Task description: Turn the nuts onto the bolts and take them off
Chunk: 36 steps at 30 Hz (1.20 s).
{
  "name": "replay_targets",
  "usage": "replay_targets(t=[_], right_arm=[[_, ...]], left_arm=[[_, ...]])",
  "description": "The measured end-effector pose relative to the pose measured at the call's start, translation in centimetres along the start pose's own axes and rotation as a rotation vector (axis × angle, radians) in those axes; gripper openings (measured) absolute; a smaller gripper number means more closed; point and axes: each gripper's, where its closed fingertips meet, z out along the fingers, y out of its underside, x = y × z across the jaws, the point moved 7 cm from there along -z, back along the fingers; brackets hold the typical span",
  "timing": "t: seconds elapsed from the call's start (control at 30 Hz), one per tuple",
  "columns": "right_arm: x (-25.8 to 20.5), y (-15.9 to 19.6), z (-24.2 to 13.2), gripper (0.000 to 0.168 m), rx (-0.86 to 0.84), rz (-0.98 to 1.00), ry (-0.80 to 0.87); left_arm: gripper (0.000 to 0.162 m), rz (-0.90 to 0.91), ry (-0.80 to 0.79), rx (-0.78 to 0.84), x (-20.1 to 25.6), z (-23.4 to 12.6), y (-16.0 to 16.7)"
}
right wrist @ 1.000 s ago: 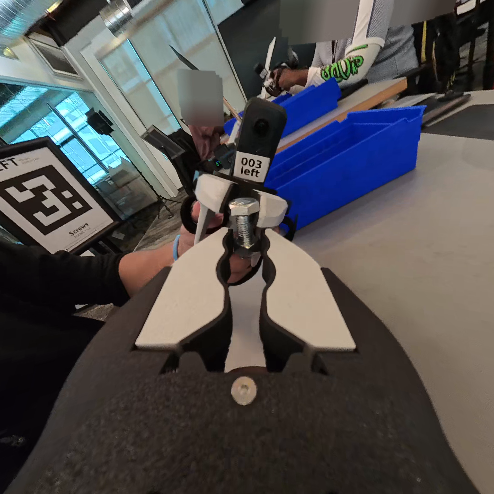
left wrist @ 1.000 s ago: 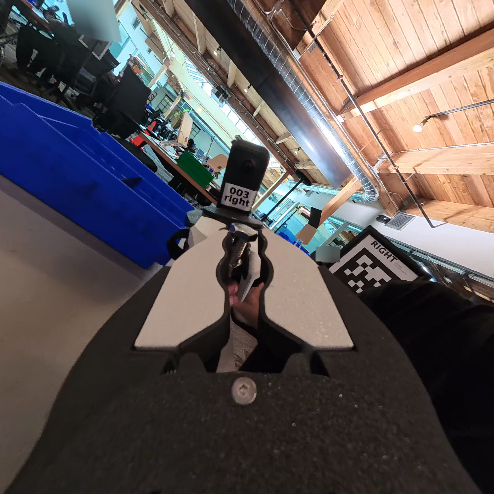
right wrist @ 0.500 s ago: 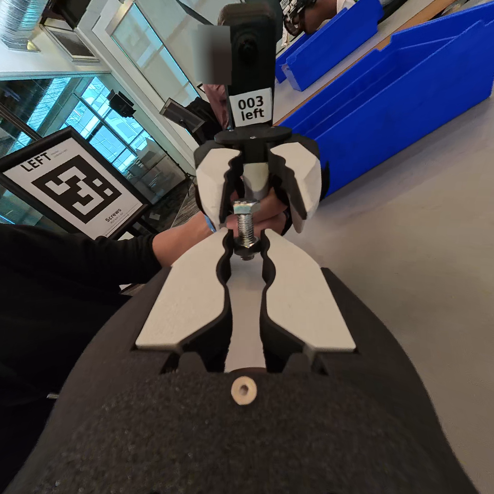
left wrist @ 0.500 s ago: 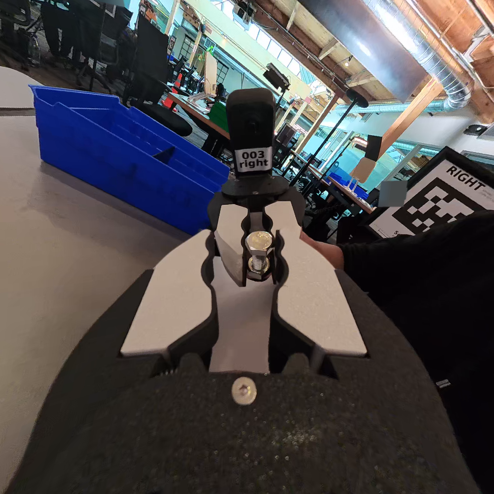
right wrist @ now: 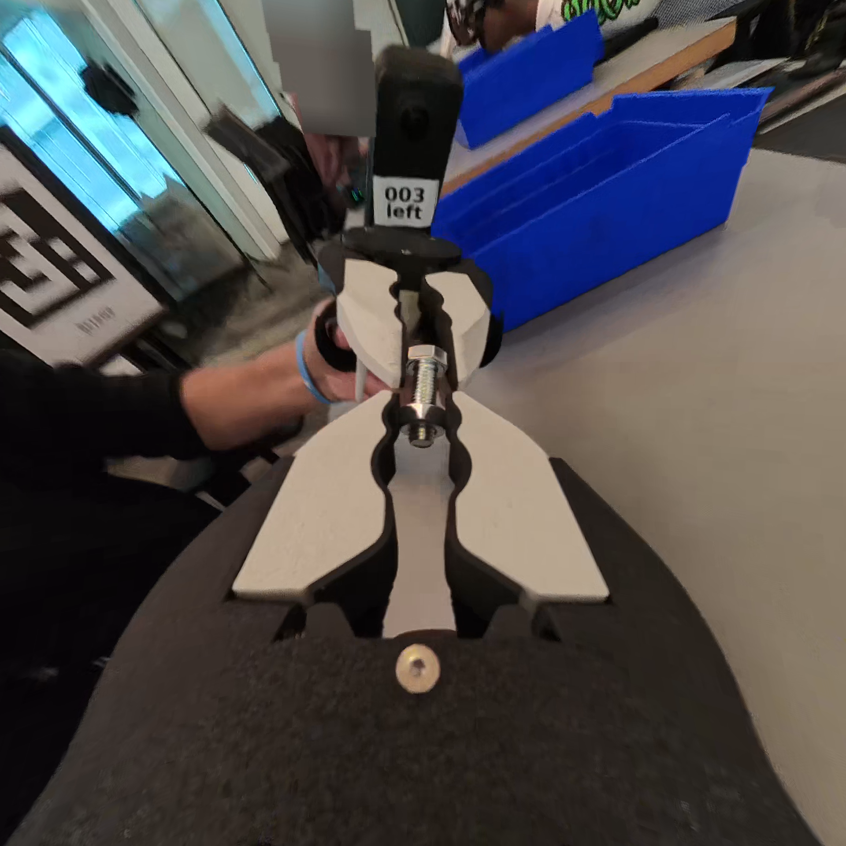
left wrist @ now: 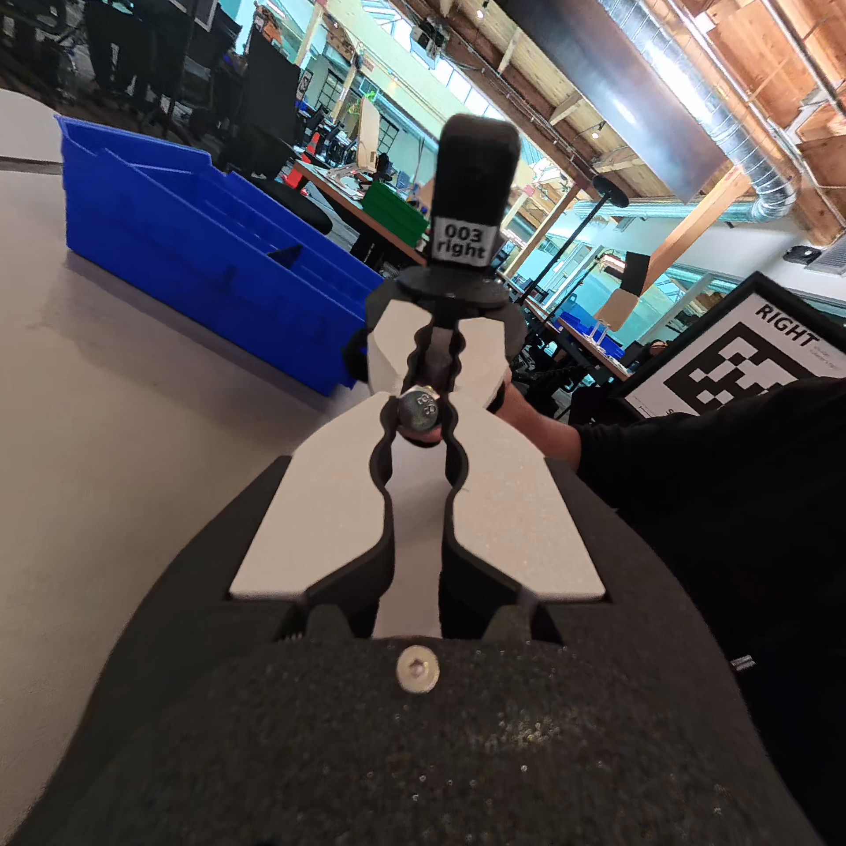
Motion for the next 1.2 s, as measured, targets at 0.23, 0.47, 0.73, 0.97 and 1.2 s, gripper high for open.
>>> replay_targets(t=[0.23, 0.47, 0.73, 0.97, 1.2], right_arm=[[-1.1, 0.2, 0.3, 0.024, -0.095, -0.291, 0.167], [-1.1, 1.7, 2.4, 0.058, 0.192, 0.155, -0.247], [-0.6, 0.8, 2.7, 0.064, 0.427, 0.346, -0.439], [1.4, 1.4, 1.1, 0.060, 0.403, 0.256, -0.254], [-0.2, 0.4, 1.2, 0.062, 0.416, 0.175, -0.318]], left_arm=[[0.017, -0.076, -0.004, 0.133, 0.3, -1.4, 0.8], [0.017, 0.028, -0.037, 0.333, 1.2, -4.3, -0.1], [0.017, 0.048, -0.016, 0.303, 0.7, -3.4, 0.7], [0.017, 0.051, -0.032, 0.279, 0.2, -3.2, 0.8], [0.017, 0.039, -0.035, 0.271, -0.3, -3.1, 0.9]])
